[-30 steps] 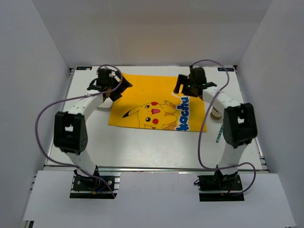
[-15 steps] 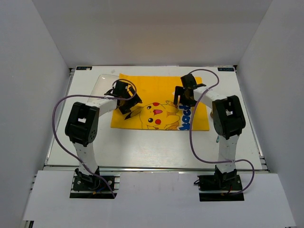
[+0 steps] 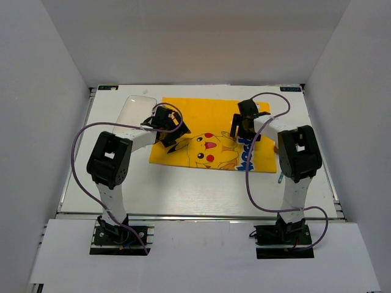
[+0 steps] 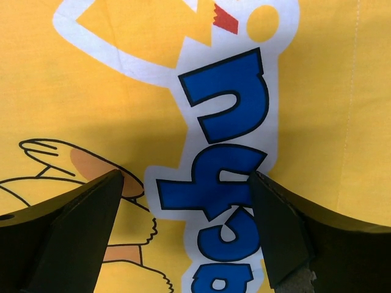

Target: Set the dinner table for one person

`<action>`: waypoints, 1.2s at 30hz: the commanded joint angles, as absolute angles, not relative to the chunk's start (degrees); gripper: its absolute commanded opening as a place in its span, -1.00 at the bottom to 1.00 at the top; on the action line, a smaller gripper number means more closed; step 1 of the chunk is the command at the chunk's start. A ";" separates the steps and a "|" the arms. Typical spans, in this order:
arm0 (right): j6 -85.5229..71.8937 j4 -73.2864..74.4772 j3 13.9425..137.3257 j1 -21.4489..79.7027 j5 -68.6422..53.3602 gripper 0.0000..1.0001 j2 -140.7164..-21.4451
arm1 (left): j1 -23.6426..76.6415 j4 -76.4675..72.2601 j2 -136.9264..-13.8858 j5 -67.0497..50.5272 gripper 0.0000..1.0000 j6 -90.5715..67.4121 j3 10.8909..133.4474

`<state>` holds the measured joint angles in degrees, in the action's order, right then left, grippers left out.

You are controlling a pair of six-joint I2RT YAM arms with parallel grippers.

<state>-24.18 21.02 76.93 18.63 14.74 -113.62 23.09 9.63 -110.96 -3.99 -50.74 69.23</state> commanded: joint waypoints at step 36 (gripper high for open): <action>-27.77 22.15 74.62 23.64 7.73 0.78 -113.38 | 19.60 25.13 -105.38 7.56 0.96 -54.41 60.73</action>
